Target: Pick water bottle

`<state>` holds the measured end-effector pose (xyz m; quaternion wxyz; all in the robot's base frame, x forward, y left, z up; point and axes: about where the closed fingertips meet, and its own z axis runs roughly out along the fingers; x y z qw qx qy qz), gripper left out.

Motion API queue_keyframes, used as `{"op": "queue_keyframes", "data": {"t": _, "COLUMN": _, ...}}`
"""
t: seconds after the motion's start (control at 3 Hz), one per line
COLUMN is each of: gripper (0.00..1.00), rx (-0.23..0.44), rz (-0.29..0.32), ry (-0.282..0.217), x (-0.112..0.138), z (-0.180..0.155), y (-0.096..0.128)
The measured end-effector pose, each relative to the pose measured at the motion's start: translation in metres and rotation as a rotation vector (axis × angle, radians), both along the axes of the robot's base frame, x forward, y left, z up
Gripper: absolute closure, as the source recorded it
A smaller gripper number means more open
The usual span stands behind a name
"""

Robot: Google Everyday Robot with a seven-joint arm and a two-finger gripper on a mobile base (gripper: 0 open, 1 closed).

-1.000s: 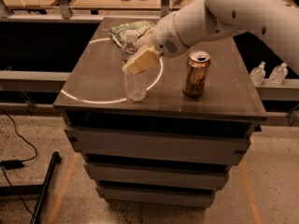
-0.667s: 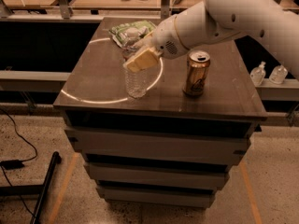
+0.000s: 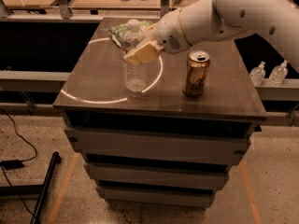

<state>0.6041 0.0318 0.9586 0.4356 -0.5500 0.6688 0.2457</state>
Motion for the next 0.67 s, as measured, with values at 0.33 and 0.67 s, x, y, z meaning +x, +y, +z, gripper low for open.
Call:
{"op": "queue_keyframes", "data": {"t": 0.33, "gripper": 1.0, "rx": 0.008, "rz": 0.018, "ry": -0.041, "x": -0.0087, "z": 0.0238, "y": 0.0024}}
{"op": "queue_keyframes", "data": {"t": 0.67, "gripper": 1.0, "rx": 0.008, "rz": 0.018, "ry": -0.041, "x": -0.0087, "z": 0.0238, "y": 0.0024}}
